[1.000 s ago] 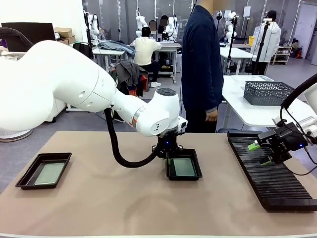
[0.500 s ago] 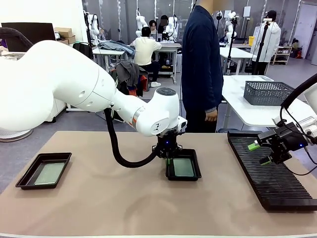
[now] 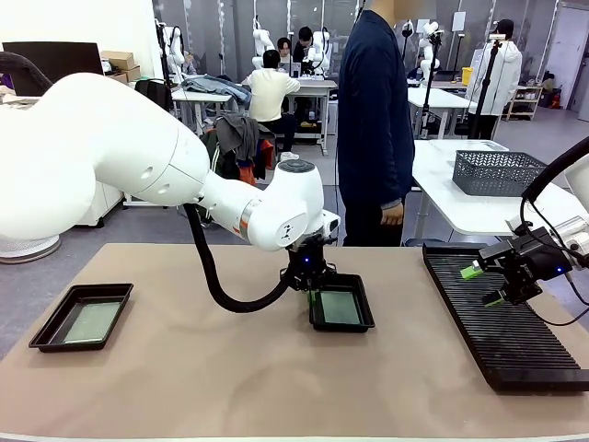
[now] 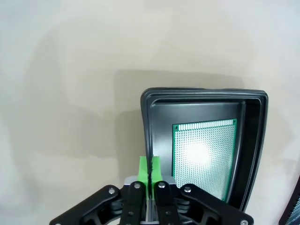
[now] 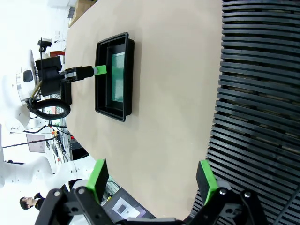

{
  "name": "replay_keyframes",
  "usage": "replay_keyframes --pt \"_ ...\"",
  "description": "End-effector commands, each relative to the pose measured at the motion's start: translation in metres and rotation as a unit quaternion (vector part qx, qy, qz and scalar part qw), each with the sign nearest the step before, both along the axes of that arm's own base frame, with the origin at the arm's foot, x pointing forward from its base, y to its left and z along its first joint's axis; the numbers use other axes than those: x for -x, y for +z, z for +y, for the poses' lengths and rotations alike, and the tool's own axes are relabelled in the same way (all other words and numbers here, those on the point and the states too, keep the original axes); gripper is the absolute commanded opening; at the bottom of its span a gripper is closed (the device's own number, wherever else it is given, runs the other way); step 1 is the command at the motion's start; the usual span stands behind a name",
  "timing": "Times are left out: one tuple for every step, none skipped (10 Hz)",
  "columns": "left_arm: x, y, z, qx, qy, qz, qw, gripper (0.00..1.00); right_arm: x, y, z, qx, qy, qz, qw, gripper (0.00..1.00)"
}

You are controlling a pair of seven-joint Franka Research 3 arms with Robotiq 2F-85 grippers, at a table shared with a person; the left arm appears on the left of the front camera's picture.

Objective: Inspect and transfer BCBs to ESD trays.
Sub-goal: Pick up the ESD tray and place it on the left side of the table.

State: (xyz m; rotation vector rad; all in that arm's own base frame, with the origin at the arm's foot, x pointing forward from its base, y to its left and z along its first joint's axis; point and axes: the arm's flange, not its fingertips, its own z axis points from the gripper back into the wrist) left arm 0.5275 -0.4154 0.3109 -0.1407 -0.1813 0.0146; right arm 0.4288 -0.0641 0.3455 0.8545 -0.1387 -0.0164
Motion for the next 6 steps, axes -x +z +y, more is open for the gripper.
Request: replay_keyframes --pt "0.010 0.003 0.020 0.033 -0.007 -0.011 0.999 0.00 -0.001 0.000 0.000 0.008 -0.004 0.003 1.000 1.00" --pt "0.010 0.003 0.026 0.047 -0.003 -0.013 0.999 0.00 -0.001 0.000 0.000 0.008 -0.004 0.003 1.000 1.00" --pt "0.011 0.002 0.031 0.056 -0.003 -0.018 0.998 0.00 -0.001 0.000 0.000 0.008 -0.004 0.003 1.000 1.00" --pt "0.014 0.004 0.038 0.069 -0.005 -0.025 0.997 0.00 -0.001 0.000 0.000 0.008 -0.004 0.003 1.000 1.00" --pt "0.016 0.006 0.046 0.079 -0.010 -0.032 0.996 0.00 -0.001 0.000 0.000 0.008 -0.004 0.003 1.000 1.00" --pt "0.016 0.007 0.055 0.095 -0.008 -0.032 0.995 0.00 -0.001 0.000 0.000 0.008 -0.004 0.003 1.000 1.00"
